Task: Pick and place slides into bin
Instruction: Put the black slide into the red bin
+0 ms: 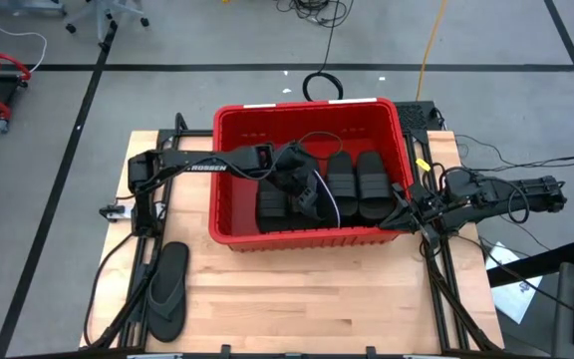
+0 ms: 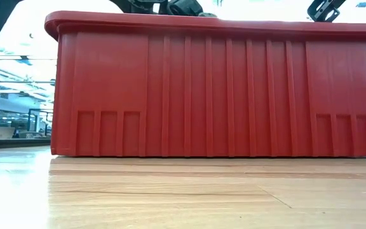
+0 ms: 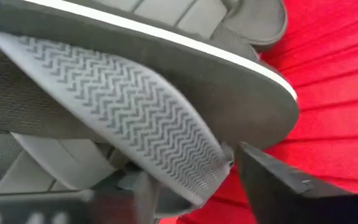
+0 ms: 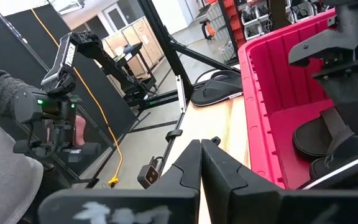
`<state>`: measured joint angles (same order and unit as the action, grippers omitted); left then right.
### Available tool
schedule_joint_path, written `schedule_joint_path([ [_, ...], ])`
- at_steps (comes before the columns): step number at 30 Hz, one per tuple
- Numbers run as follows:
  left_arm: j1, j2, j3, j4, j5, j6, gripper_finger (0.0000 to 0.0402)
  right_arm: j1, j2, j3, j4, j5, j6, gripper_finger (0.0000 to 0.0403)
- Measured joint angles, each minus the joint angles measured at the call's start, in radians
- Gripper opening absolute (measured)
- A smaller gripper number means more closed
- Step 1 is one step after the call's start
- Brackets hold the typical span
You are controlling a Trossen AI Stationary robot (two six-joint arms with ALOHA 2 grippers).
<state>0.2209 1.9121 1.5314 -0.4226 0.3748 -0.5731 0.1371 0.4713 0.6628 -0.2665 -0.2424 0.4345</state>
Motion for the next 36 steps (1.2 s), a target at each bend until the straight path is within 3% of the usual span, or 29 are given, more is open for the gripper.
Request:
schedule_joint_path([
  [7,-0.002,0.0,0.001,-0.043,0.039,0.099,0.0019,0.0,0.0,0.0,0.0,0.0,-0.01,0.0],
  [11,-0.002,0.0,0.053,-0.13,0.044,0.172,0.0007,0.0,0.0,0.0,0.0,0.0,-0.013,0.0],
  [22,0.062,-0.003,0.341,-0.578,0.07,0.379,0.0002,0.0,0.0,0.0,0.0,0.003,-0.037,0.0],
  [29,0.093,-0.002,0.302,-0.607,0.125,0.368,0.0001,0.0,0.0,0.0,0.0,0.007,-0.054,0.0],
  [36,0.071,0.018,0.268,-0.565,0.105,0.368,0.0001,0.0,0.0,0.0,0.0,0.038,-0.058,0.0],
])
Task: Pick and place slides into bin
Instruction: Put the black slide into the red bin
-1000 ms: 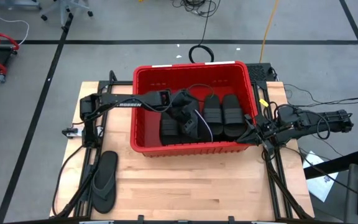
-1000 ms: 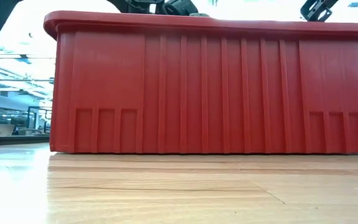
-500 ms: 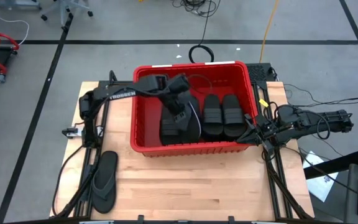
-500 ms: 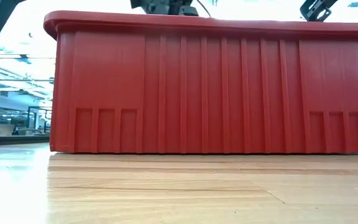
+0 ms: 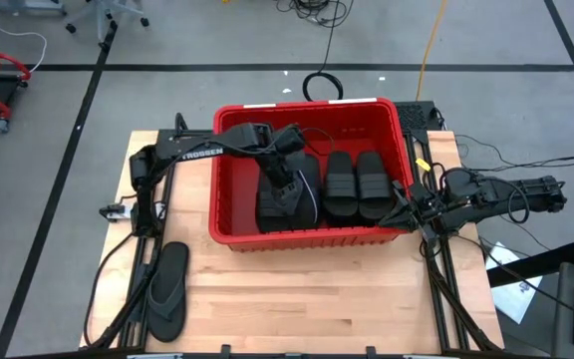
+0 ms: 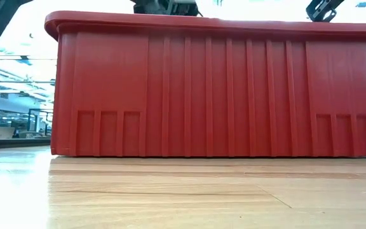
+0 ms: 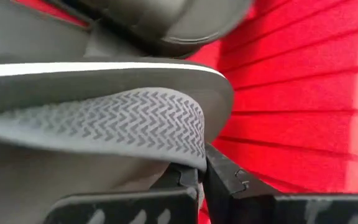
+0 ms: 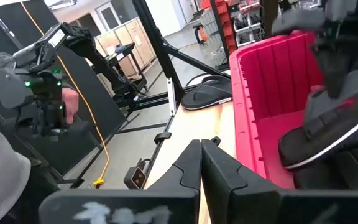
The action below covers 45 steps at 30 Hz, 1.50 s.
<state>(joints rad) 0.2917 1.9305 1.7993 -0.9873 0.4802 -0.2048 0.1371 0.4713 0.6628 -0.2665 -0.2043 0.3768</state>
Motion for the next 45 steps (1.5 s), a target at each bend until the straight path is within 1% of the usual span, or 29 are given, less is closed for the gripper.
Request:
schedule_joint_path([
  [2,0.0,0.029,0.019,0.0,-0.03,0.006,0.0001,0.0,0.0,0.0,0.002,0.001,-0.005,0.0],
  [8,-0.008,0.111,0.077,-0.001,-0.074,0.079,0.0,0.0,0.0,0.0,0.003,-0.004,0.003,0.0],
  [15,-0.006,0.208,0.161,-0.014,-0.091,0.171,0.0,0.0,0.0,0.0,0.002,-0.006,0.053,0.0],
  [19,-0.008,0.266,0.212,-0.057,-0.114,0.248,0.0,0.0,0.0,0.0,0.0,-0.006,0.056,0.0],
  [23,-0.028,0.312,0.259,-0.13,-0.159,0.377,0.0,0.0,0.0,0.0,-0.001,-0.006,0.056,0.0],
  [27,-0.043,0.321,0.27,-0.142,-0.212,0.433,0.0,0.0,0.0,0.0,0.0,-0.005,0.057,0.0],
  [33,-0.045,0.32,0.271,-0.116,-0.227,0.479,0.0003,0.0,0.0,0.0,0.0,-0.003,0.071,0.0],
  [40,-0.048,0.32,0.318,-0.115,-0.267,0.576,0.0005,0.0,0.0,0.0,-0.001,0.014,0.083,0.0],
  [45,-0.055,0.32,0.334,-0.111,-0.28,0.609,0.0002,0.0,0.0,0.0,0.0,0.024,0.083,0.0],
])
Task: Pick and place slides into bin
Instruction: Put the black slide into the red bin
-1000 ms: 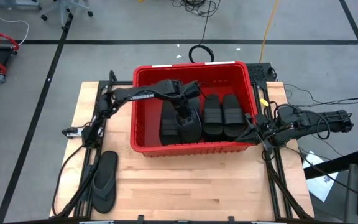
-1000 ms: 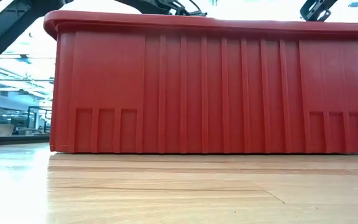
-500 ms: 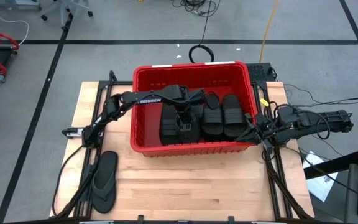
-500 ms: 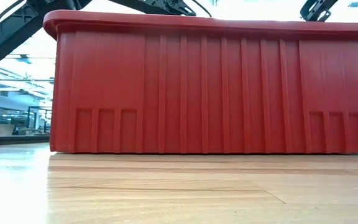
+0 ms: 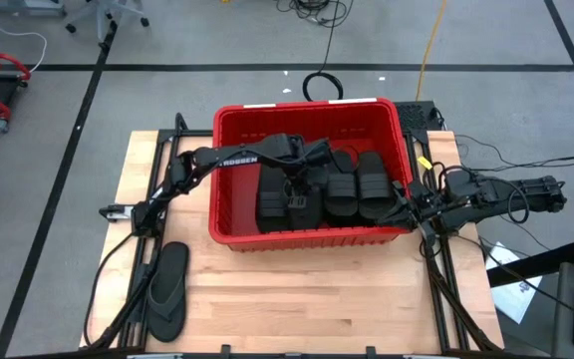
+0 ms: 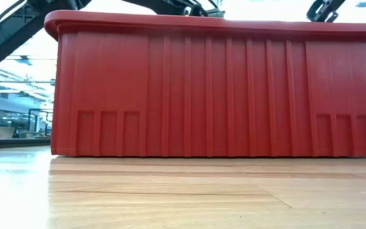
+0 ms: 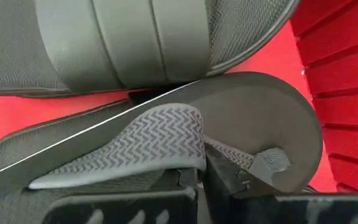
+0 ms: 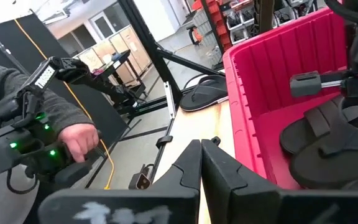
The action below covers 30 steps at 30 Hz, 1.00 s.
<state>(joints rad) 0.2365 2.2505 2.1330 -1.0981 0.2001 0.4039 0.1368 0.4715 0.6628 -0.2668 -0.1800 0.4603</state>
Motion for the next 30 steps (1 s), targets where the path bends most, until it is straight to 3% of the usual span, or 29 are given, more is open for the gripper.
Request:
schedule_joint_path([
  [4,-0.002,0.0,0.0,0.001,0.001,-0.003,0.003,0.0,0.0,0.0,0.0,0.0,0.0,0.0],
  [18,-0.005,-0.002,0.0,0.001,0.006,-0.071,0.0203,0.0,0.0,0.0,0.0,-0.002,-0.003,0.0],
  [24,-0.01,-0.005,0.054,-0.019,-0.011,-0.106,0.0237,0.0,0.0,0.0,-0.001,-0.003,-0.003,0.0],
  [30,-0.006,-0.006,0.14,-0.032,0.006,-0.147,0.0248,0.0,0.0,0.0,-0.001,-0.003,-0.004,0.0],
])
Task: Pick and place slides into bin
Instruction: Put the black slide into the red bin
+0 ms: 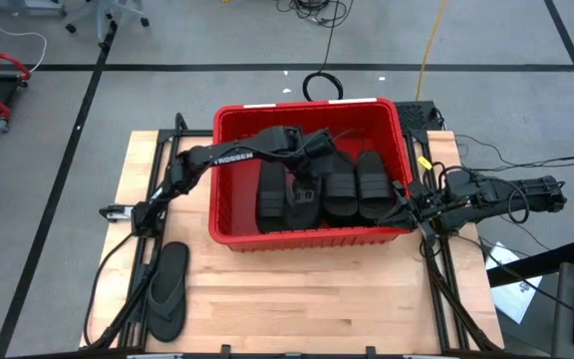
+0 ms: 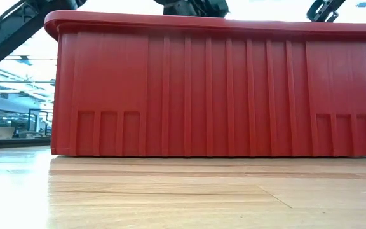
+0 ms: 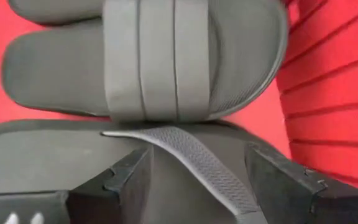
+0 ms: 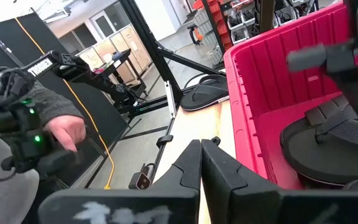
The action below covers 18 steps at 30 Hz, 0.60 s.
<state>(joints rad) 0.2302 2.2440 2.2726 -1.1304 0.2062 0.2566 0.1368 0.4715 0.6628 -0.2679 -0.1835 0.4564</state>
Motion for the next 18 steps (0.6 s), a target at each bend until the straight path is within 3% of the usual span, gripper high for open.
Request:
schedule_joint_path([
  [5,0.002,-0.001,0.084,-0.078,-0.002,-0.013,0.0248,0.0,0.0,0.0,0.0,0.0,-0.001,0.0],
  [10,-0.04,-0.148,0.077,-0.088,-0.126,0.005,0.0239,0.0,0.0,0.0,0.0,-0.001,-0.065,0.0],
  [14,-0.117,-0.327,0.081,-0.014,-0.13,0.03,0.0182,0.0,0.0,0.0,0.001,-0.001,-0.113,0.0],
  [18,-0.218,-0.475,0.082,0.167,-0.018,-0.012,0.0087,0.0,0.001,0.0,0.001,0.001,-0.128,0.0],
])
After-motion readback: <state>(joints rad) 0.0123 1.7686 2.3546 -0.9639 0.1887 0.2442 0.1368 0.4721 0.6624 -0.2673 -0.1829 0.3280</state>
